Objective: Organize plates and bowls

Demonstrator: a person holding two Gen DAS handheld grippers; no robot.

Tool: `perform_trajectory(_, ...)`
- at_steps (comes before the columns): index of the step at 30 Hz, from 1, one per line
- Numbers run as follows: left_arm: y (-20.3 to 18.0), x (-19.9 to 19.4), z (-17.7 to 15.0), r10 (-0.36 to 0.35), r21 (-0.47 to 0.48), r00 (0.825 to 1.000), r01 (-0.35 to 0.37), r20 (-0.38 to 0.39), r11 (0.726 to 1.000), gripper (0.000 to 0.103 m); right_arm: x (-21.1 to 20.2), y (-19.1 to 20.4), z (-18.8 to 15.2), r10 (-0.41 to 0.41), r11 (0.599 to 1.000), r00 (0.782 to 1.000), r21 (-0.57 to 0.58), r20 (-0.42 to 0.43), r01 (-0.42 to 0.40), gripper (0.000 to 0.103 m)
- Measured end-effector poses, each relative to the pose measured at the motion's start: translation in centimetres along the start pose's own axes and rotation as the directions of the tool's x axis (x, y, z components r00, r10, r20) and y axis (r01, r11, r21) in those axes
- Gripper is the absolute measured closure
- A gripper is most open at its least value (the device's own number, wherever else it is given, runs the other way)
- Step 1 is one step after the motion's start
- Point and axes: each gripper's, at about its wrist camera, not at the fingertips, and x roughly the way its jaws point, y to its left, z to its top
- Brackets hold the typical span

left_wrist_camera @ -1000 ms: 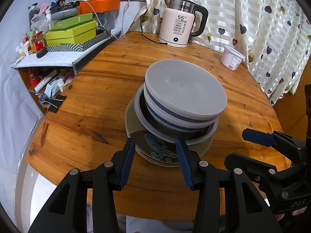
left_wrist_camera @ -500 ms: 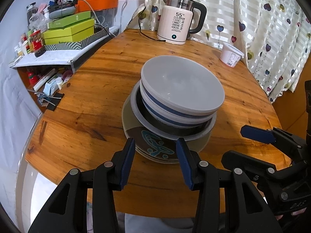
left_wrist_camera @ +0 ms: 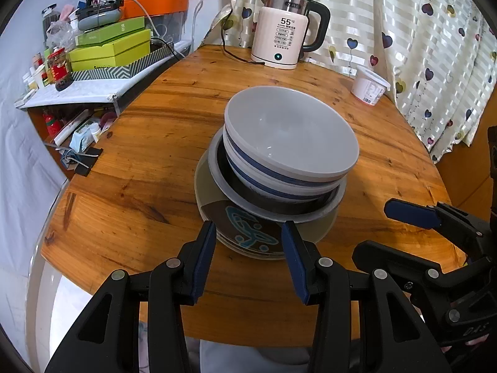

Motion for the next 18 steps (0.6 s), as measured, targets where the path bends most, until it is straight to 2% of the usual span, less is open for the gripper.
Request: perform_trajectory(18,-0.13,-0.19,-0.06,0.012,0.003,1.000,-0.012,0.005,1.000,0.058,-0.02,0.26,-0.04,0.000,1.000,1.000,0.000,0.002,0.000,0.021)
